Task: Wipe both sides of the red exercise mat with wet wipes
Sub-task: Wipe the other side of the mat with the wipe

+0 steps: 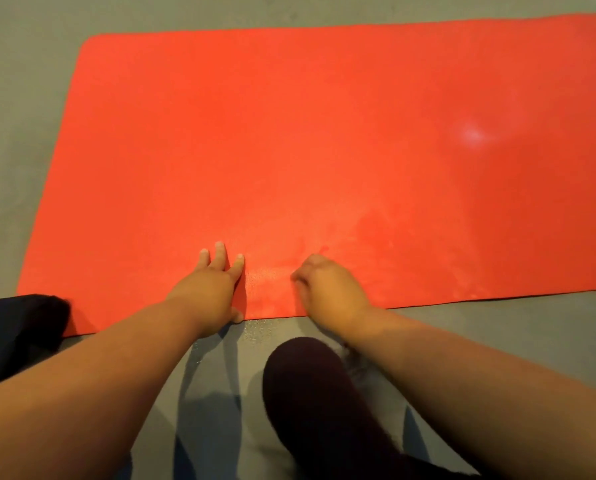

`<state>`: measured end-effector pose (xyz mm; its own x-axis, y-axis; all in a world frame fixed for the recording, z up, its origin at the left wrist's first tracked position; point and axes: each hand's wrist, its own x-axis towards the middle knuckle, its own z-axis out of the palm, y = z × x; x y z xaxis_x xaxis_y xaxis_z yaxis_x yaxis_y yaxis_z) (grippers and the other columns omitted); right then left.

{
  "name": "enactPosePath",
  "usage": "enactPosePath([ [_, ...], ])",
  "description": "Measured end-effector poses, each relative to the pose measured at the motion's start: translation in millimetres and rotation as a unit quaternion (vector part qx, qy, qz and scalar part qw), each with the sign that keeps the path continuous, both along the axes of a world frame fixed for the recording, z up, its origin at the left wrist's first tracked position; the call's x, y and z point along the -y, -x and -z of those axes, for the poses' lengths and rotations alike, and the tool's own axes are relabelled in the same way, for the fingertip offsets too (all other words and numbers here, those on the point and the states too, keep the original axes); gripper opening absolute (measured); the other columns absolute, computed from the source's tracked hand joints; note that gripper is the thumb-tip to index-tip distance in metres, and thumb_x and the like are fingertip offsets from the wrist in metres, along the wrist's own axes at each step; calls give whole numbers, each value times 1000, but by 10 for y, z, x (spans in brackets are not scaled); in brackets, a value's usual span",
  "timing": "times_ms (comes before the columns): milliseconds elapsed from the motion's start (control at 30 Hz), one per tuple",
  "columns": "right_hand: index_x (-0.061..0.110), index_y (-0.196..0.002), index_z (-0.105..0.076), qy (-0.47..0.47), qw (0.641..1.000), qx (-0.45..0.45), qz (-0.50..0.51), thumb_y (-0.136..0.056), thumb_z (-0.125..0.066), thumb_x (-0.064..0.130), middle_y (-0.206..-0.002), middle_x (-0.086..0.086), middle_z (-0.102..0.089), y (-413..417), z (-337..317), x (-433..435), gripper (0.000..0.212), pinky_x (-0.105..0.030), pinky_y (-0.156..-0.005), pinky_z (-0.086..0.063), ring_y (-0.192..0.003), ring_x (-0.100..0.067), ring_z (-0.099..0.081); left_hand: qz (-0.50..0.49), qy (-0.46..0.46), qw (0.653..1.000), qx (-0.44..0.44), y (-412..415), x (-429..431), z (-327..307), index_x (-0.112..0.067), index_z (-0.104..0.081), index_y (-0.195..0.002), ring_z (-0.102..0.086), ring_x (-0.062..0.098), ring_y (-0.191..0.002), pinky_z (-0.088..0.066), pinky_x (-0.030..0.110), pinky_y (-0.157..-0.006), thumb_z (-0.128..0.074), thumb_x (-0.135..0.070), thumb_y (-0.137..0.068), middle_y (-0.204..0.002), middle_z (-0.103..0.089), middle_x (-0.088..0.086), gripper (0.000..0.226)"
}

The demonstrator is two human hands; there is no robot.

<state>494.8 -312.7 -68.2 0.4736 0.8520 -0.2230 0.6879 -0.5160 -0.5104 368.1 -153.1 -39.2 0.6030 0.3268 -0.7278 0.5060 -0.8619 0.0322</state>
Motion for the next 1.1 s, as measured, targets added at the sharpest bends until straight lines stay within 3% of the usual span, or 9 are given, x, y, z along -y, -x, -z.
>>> enactPosePath([
  [100, 12, -101, -72, -17, 1000, -10, -20, -89, -55, 15, -100, -8, -62, -194, 8, 112, 21, -32, -84, -45, -95, -27, -59, 16, -4, 1000, -24, -143, -58, -109, -17, -23, -150, -29, 36, -138, -37, 40, -106, -67, -55, -78, -153, -18, 18, 92],
  [200, 11, -96, -73, -22, 979, 50, 197, -85, -59, 10, -95, -12, -63, -819, 33, 213, 18, -34, -81, -44, -91, -31, -60, 69, -43, 997, 10, -400, -183, -247, -23, -56, -114, -56, 27, -106, -47, 34, -80, -66, -53, -79, -116, -55, 7, 48],
  [300, 7, -95, -72, -15, 968, 69, 241, -84, -58, 8, -95, -16, -62, -887, 59, 146, 18, -35, -83, -42, -91, -34, -59, 72, -69, 993, 62, -580, -229, -223, -23, -53, -119, -55, 28, -109, -45, 34, -80, -61, -48, -85, -113, -55, 6, 43],
  [467, 10, -90, -72, -73, 997, -34, -9, -86, -48, 21, -83, -8, -64, -203, 45, -22, 27, -35, -72, -51, -79, -27, -63, 53, 41, 980, 186, -542, -226, -113, -25, -45, -138, -45, 22, -125, -42, 34, -101, -64, -46, -84, -137, -44, -2, 60],
  [633, 17, -104, -64, -127, 976, -66, 162, -89, -41, 23, -94, 0, -68, -448, -47, 183, 29, -31, -81, -46, -88, -18, -63, 124, 130, 949, 258, -704, -23, 118, -30, -31, -149, -35, 21, -133, -29, 27, -108, -61, -45, -88, -150, -32, 2, 69],
  [733, 13, -99, -60, -116, 961, -2, 250, -86, -41, 20, -95, -4, -64, -734, -74, 396, 24, -26, -80, -39, -89, -19, -57, 205, 134, 919, 308, -839, 171, 217, -24, -67, -112, -58, 22, -92, -54, 29, -72, -52, -36, -90, -109, -59, 3, 29],
  [867, 13, -90, -62, -70, 968, 18, 239, -80, -39, 19, -87, -3, -58, -980, 10, 495, 25, -29, -79, -36, -85, -25, -55, 285, 123, 891, 332, -884, 210, 314, -18, -61, -82, -58, 21, -70, -51, 27, -53, -49, -37, -88, -86, -58, 2, 24],
  [1000, 13, -87, -65, -87, 976, -24, 199, -83, -43, 13, -86, -3, -64, -1054, 10, 445, 23, -23, -77, -41, -83, -20, -60, 169, 107, 907, 371, -1274, 261, 228, -11, -60, -113, -61, 32, -88, -53, 37, -71, -74, -39, -78, -108, -58, 12, 47],
  [1100, 19, -88, -54, -165, 901, -235, 325, -88, -40, -9, -81, -4, -64, -1065, -4, 417, 31, -25, -68, -53, -68, -12, -66, 158, 159, 894, 387, -1519, 489, 224, -14, -52, -135, -57, 33, -102, -50, 40, -86, -76, -31, -78, -123, -56, 11, 64],
])
